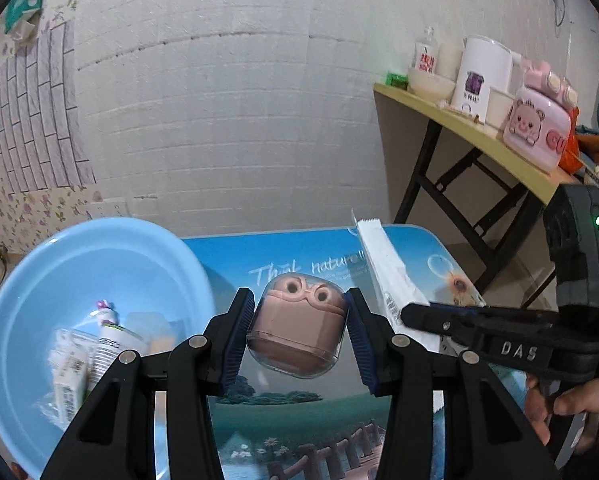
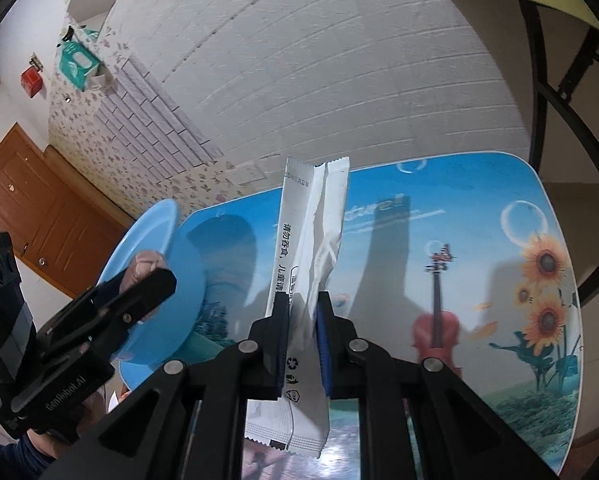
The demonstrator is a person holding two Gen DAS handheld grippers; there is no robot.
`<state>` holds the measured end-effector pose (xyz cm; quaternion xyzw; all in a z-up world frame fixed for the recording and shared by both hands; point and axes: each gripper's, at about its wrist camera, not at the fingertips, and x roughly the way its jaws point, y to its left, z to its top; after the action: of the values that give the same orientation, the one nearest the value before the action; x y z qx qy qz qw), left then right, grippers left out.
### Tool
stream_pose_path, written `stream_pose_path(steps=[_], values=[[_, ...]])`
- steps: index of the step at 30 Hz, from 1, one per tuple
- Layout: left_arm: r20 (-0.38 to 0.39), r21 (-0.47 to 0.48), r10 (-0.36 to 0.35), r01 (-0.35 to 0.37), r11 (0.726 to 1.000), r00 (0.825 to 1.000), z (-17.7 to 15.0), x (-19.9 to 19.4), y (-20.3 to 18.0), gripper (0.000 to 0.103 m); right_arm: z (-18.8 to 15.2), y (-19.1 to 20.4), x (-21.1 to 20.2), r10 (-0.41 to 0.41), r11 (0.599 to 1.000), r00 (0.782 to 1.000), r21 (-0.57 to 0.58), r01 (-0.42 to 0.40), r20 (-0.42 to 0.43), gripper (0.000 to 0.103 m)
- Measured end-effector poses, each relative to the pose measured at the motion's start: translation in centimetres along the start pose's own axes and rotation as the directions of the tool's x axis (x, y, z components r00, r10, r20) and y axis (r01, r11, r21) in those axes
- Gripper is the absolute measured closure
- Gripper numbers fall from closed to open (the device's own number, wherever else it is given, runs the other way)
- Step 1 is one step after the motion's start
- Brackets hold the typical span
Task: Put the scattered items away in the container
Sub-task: 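Carry the earbud case and white packet over the light blue basin with both tools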
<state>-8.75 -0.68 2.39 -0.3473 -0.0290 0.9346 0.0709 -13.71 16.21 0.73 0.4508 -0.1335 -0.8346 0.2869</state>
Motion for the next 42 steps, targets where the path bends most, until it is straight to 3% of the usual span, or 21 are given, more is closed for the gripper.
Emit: stream_pose_path(steps=[25,42], values=[[0.060,-0.086,0.118,-0.113,0.990,0.991,-0.3,-5.1,8.6,0.058,0.2,8.2,-0.7,0.031,0.992,0.999,-0.120,-0.028,0.020,0.090],[0.028,-0.140,0.137,-0.132,0.981,0.990,-1.6,-4.5,14.6,0.058,0.4,14.0,3.1,0.021,0.981,1.000,-0.195,-0.023,-0.012,0.089]])
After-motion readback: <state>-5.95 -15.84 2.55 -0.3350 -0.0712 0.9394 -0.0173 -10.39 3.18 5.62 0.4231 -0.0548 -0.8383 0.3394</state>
